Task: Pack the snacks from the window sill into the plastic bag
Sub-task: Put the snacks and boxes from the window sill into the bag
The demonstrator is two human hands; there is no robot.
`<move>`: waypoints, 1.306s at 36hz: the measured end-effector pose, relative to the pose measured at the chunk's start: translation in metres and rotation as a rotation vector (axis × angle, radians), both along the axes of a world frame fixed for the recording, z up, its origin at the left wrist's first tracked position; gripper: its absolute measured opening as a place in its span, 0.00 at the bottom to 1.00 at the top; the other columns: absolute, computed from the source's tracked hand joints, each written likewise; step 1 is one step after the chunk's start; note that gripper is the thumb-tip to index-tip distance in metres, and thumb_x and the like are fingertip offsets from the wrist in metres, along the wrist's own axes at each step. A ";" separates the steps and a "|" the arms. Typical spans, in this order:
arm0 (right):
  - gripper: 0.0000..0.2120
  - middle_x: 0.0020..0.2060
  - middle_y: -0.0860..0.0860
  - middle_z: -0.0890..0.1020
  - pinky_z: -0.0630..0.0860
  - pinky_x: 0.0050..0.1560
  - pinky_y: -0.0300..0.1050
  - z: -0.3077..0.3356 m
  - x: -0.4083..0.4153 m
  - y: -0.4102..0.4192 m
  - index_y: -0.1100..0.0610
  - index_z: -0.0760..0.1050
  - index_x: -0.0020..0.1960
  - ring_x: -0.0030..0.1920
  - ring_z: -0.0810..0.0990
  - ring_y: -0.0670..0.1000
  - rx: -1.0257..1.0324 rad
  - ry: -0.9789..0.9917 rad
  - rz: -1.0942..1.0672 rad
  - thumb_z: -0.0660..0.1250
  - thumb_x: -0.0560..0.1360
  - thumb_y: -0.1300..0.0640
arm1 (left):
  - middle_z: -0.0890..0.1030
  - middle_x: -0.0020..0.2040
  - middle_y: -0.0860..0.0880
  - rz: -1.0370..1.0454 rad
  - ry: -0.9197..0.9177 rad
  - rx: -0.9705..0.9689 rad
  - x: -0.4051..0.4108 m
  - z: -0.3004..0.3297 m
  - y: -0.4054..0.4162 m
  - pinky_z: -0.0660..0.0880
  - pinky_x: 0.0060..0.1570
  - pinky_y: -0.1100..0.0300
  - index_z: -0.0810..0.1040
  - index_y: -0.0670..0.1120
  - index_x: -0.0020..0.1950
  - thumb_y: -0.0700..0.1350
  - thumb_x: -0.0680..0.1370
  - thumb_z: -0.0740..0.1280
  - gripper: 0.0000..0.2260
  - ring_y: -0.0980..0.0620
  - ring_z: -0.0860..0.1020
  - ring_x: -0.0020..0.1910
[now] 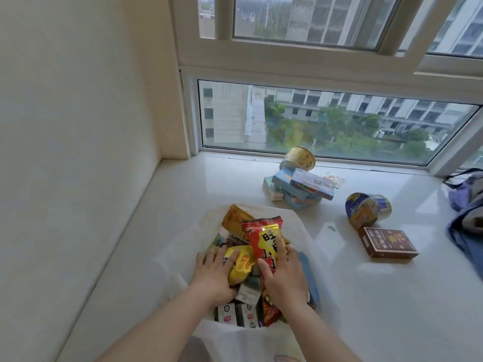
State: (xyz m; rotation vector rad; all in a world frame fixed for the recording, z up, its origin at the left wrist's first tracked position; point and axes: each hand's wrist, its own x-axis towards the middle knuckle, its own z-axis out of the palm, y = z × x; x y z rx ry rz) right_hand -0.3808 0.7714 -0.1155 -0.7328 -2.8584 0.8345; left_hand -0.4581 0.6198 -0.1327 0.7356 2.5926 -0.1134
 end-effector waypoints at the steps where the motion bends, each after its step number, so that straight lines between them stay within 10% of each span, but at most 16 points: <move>1: 0.33 0.74 0.51 0.55 0.66 0.68 0.54 -0.002 -0.002 -0.005 0.41 0.41 0.76 0.73 0.58 0.54 0.034 -0.056 0.031 0.52 0.77 0.36 | 0.42 0.78 0.48 -0.006 -0.020 0.017 -0.001 0.000 -0.002 0.39 0.72 0.40 0.35 0.57 0.76 0.64 0.73 0.59 0.41 0.42 0.40 0.76; 9: 0.26 0.75 0.54 0.56 0.55 0.73 0.57 0.000 -0.028 0.004 0.43 0.45 0.76 0.75 0.51 0.58 0.044 -0.274 0.112 0.43 0.80 0.41 | 0.62 0.75 0.47 0.076 -0.116 0.176 -0.030 0.035 0.011 0.58 0.70 0.44 0.61 0.58 0.74 0.67 0.75 0.40 0.31 0.42 0.58 0.73; 13: 0.22 0.71 0.52 0.64 0.58 0.71 0.53 0.009 -0.029 0.010 0.46 0.57 0.74 0.71 0.59 0.55 0.005 -0.159 0.120 0.46 0.81 0.46 | 0.75 0.65 0.50 0.278 0.067 0.499 -0.041 0.051 0.032 0.67 0.65 0.50 0.77 0.51 0.64 0.60 0.80 0.52 0.22 0.49 0.66 0.67; 34: 0.14 0.58 0.52 0.77 0.66 0.61 0.47 0.021 -0.045 0.269 0.53 0.76 0.59 0.61 0.69 0.54 0.058 -0.098 0.037 0.58 0.77 0.55 | 0.72 0.66 0.49 0.195 0.106 0.450 -0.057 0.053 0.294 0.69 0.62 0.53 0.73 0.50 0.65 0.49 0.77 0.62 0.17 0.48 0.65 0.66; 47: 0.15 0.59 0.55 0.75 0.71 0.57 0.48 -0.026 -0.153 0.394 0.54 0.75 0.61 0.61 0.71 0.55 0.059 -0.236 0.204 0.57 0.77 0.54 | 0.73 0.64 0.46 0.518 -0.153 0.288 -0.147 -0.026 0.381 0.71 0.56 0.54 0.77 0.49 0.61 0.54 0.75 0.60 0.18 0.44 0.71 0.61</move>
